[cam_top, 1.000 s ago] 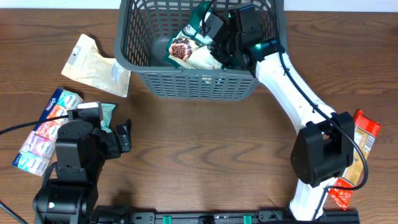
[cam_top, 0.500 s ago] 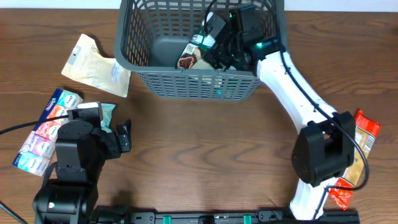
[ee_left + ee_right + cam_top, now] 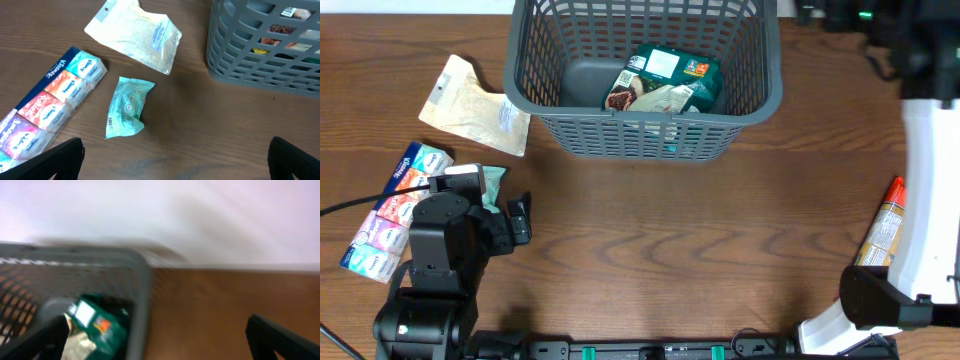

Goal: Pack container
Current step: 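Reach the right gripper to the orange pasta packet and grasp it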

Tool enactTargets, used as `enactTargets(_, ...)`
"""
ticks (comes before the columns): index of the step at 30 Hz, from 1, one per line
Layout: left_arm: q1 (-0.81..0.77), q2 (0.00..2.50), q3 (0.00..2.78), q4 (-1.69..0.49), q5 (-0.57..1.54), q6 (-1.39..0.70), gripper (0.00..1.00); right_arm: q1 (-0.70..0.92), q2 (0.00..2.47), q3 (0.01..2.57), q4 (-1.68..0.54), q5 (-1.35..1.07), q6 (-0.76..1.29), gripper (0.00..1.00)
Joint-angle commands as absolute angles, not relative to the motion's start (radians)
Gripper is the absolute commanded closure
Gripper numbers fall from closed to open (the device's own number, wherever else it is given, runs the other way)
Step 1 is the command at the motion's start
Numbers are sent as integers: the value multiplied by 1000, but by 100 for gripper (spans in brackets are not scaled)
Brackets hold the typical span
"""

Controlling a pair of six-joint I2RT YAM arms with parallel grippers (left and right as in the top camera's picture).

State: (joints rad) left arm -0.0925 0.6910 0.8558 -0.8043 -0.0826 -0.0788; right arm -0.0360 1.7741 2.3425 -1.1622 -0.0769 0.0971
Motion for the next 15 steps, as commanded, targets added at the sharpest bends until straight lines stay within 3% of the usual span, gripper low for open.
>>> enactTargets(1, -87, 691, 875, -804, -90, -88, 1, -122, 1791, 2373, -1274, 17, 292, 1)
enactTargets(8, -87, 691, 875, -799, -91, -88, 1, -348, 1791, 2371, -1585, 90, 426, 1)
enactTargets(15, -82, 691, 875, -773, -177, -93, 1, -576, 1732, 2249, -1699, -14, 301, 1)
